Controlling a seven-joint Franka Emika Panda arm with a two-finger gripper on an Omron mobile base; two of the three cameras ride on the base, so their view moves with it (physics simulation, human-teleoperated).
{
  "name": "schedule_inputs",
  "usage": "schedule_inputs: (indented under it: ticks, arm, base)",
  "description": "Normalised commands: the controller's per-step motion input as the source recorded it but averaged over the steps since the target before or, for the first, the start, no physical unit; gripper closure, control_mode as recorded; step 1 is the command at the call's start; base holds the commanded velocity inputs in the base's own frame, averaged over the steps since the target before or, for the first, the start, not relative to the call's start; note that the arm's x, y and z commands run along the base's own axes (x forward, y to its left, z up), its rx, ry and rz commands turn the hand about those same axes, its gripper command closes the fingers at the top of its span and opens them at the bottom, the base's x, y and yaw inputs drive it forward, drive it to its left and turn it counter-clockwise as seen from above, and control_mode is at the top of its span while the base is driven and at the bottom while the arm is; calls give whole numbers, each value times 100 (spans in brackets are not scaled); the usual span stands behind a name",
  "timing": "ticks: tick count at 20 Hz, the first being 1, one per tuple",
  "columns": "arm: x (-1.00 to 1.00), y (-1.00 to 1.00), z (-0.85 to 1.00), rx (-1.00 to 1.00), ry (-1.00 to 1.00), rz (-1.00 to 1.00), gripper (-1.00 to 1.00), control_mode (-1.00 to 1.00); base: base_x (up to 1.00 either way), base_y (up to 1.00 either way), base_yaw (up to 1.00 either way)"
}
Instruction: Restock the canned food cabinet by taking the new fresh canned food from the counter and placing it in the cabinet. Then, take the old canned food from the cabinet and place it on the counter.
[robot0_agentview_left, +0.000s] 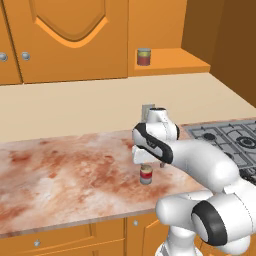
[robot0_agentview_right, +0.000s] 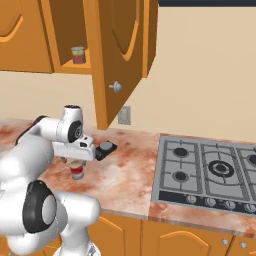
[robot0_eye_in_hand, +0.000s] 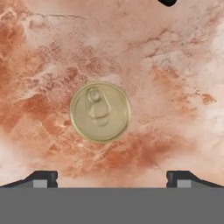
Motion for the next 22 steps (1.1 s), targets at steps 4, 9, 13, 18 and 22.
schedule_inputs:
  ticks: [4,9,13,18,22]
  arm:
    - [1,18,-55,-4,0,2,-100,-100]
    - [15,4,-34,-4,0,0,-100,-100]
    - [29,0,-25,-6,0,0,-100,-100]
    - [31,0,-15,-3,0,0,-100,-100]
    - [24,1,-15,0,0,0,-100,-100]
  base:
    - [0,0,0]
    - [0,0,0]
    - [0,0,0]
    - [0,0,0]
    - [0,0,0]
